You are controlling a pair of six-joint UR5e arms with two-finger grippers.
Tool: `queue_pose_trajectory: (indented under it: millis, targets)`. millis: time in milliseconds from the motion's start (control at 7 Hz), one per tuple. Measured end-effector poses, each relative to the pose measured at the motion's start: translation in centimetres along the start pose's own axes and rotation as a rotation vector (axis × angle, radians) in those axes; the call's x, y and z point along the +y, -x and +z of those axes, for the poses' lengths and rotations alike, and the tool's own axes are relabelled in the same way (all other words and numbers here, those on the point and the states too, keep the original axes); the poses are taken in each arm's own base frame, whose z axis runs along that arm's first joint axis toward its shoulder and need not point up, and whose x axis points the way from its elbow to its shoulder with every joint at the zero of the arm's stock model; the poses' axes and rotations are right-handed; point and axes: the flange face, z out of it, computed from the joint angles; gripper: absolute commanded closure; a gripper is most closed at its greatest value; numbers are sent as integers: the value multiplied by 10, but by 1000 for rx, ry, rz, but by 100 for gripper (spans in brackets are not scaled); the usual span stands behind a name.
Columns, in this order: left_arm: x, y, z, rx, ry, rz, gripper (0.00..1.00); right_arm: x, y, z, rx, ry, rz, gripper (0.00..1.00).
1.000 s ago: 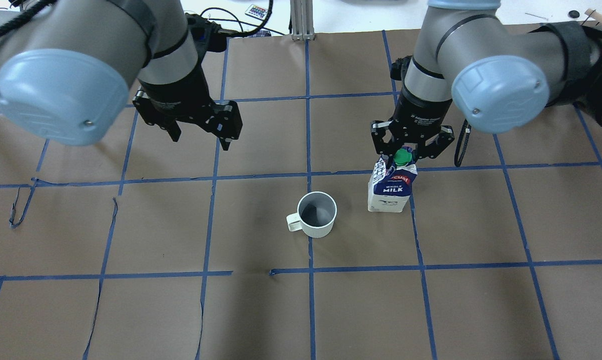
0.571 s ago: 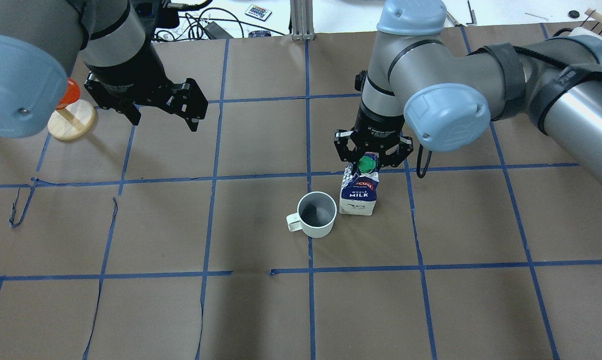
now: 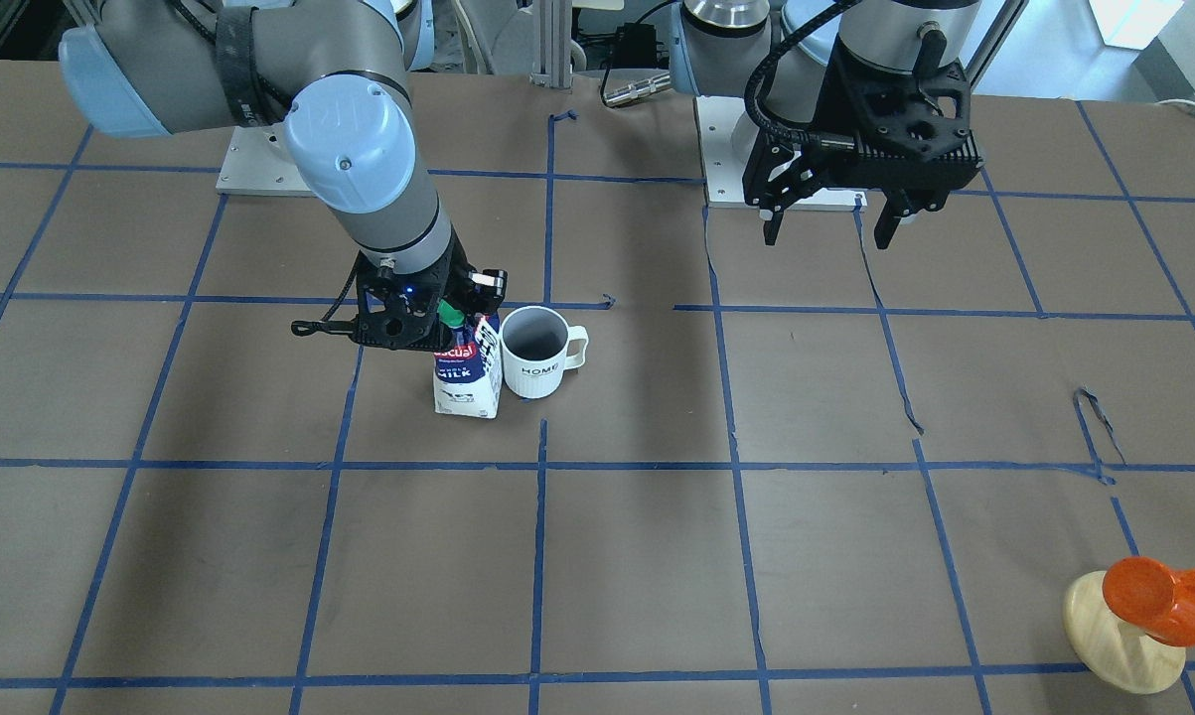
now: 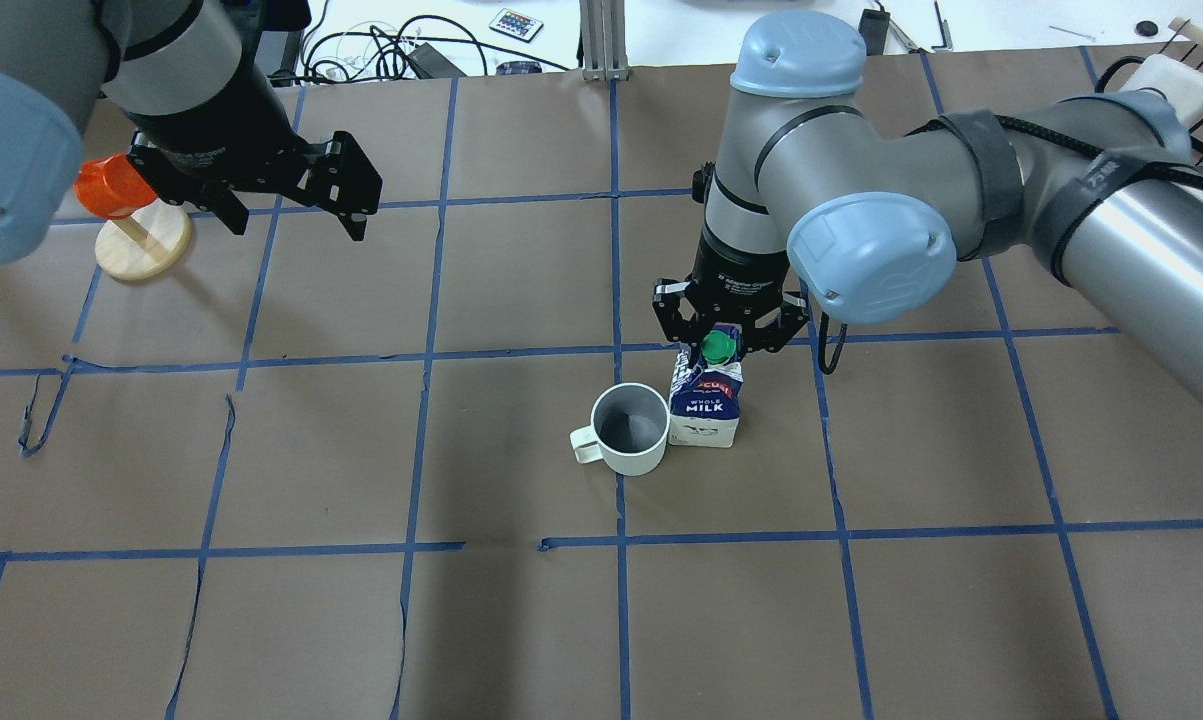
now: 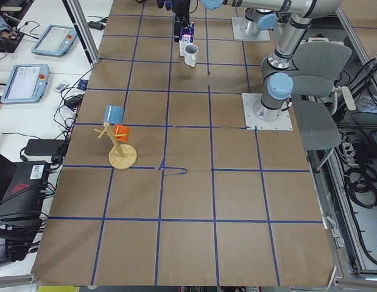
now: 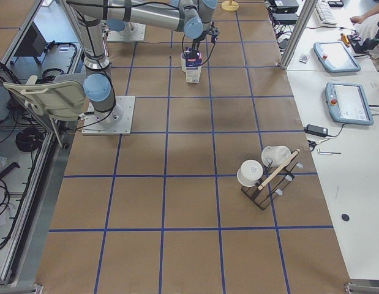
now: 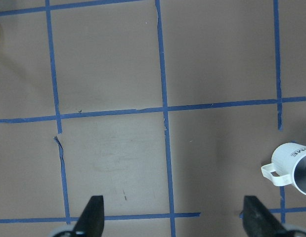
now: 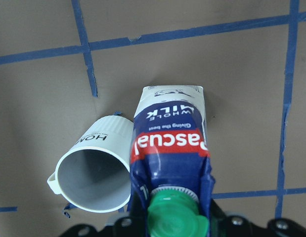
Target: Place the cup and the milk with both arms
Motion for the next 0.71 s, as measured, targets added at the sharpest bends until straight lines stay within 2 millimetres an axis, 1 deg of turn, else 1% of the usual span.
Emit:
queue_pose_trajectory:
  millis: [143,429,571,714]
  targets:
    - [0,1,-2,0,-4,-3,0,3,4,1,4,2,-13,79]
    - [1,0,1,21,0,-7,0,6,4,1,11,2,-40,76]
    - [0,-1,3,61,2,-11,0,7,4,1,15,3,-59,67]
    - [-1,-1,4,83,3,-15,0,9,3,4,17,9,-68,52]
